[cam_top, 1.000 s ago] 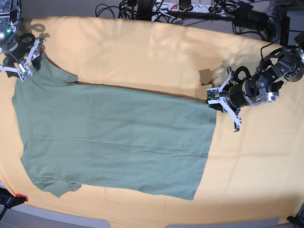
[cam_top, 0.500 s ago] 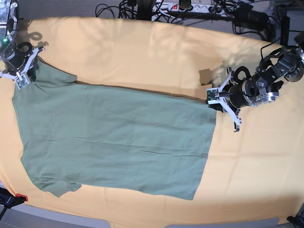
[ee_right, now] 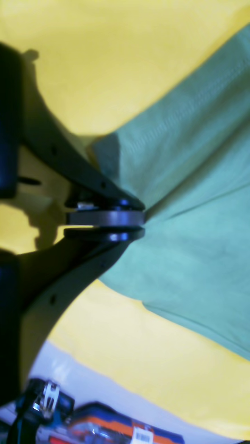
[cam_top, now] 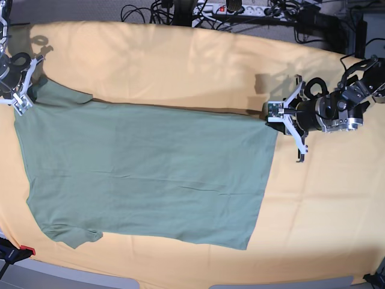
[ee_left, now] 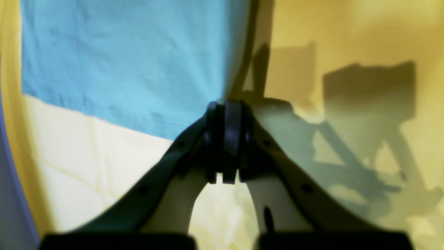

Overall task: Fold the T-shirt properly
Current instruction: 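Grasp the corners and drag the shirt toward the robot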

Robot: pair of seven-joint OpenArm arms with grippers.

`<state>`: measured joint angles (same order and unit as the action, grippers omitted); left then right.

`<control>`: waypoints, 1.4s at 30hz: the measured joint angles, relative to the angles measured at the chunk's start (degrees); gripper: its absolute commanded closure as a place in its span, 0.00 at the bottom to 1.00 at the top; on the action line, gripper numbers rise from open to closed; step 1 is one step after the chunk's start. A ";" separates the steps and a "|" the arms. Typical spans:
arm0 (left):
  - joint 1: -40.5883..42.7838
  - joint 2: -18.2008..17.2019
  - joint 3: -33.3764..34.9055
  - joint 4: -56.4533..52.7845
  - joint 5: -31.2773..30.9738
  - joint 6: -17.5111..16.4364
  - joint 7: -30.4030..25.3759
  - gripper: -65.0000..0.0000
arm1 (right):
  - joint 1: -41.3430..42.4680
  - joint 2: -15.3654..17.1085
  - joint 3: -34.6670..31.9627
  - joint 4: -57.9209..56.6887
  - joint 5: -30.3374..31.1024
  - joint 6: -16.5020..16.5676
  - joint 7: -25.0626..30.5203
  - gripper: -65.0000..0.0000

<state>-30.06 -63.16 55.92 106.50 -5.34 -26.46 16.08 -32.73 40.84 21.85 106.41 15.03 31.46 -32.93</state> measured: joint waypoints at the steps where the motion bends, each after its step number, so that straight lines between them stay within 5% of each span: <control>1: -0.11 -0.81 0.00 0.81 -0.02 0.09 -0.09 1.00 | -0.83 0.59 0.00 1.31 0.22 0.00 -0.85 1.00; 5: -0.11 -3.56 0.00 3.17 -2.64 -0.15 0.11 1.00 | -6.19 2.54 0.04 5.97 -0.66 -0.02 -1.18 1.00; 16: -0.13 -10.54 0.00 7.15 -13.60 -13.40 0.15 1.00 | -19.96 5.03 1.20 13.55 -2.93 -0.39 -6.60 1.00; 26: 3.13 -18.56 -0.09 15.13 -21.81 -13.27 0.20 1.00 | -33.22 5.01 14.40 19.69 5.62 -0.37 -6.73 1.00; 39: 8.94 -23.19 -0.11 21.77 -19.80 -13.25 1.95 1.00 | -38.86 5.03 14.64 19.69 6.47 -2.34 -8.07 1.00; 42: 8.94 -23.34 -0.11 22.16 -19.82 -13.27 1.99 1.00 | -38.91 5.01 14.64 19.69 6.25 -3.28 -3.61 1.00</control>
<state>-21.12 -86.50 55.81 128.66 -25.17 -39.72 18.06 -71.64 45.84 36.49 126.10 21.28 28.18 -36.53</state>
